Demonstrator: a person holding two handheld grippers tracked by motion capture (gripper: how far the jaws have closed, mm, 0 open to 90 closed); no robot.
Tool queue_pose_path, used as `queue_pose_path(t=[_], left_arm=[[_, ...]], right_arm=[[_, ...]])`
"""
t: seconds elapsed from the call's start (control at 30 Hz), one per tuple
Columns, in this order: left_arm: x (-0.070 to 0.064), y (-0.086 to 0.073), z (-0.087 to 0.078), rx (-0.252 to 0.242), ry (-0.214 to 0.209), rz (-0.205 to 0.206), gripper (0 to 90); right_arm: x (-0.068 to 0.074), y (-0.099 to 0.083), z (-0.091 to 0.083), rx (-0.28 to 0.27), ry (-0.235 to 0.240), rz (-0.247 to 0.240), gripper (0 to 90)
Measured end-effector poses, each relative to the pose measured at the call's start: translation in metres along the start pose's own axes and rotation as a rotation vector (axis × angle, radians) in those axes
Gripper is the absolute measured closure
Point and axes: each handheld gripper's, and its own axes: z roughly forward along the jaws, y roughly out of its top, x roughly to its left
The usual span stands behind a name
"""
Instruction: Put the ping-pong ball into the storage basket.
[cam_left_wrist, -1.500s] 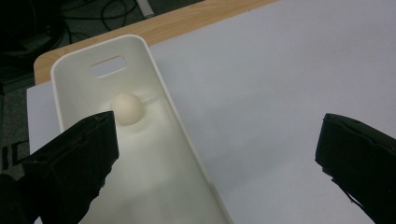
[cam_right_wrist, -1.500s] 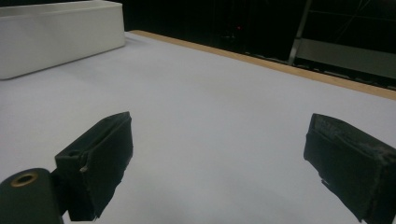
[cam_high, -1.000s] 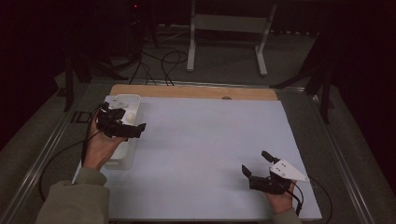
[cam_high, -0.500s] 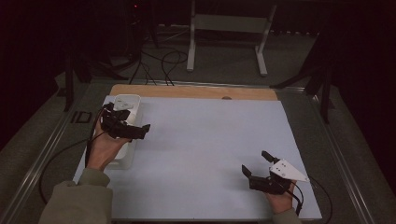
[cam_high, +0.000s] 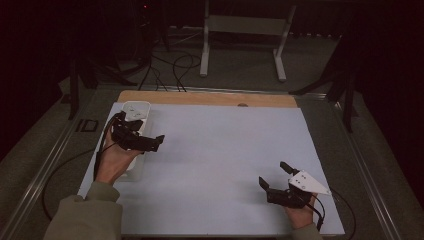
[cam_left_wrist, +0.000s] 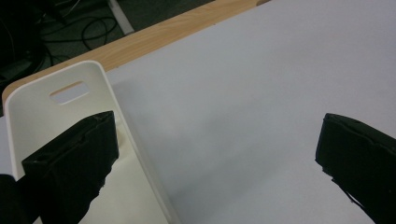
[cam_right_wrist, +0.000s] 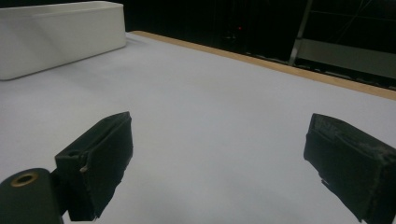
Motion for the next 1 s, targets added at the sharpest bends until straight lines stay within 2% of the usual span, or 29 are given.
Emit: queue_pose_path(t=[1.0], left_arm=[[-0.018, -0.007, 0.002, -0.041, -0.030, 0.019, 0.0]], right_arm=[[0.000, 0.000, 0.000, -0.001, 0.001, 0.002, 7.9]])
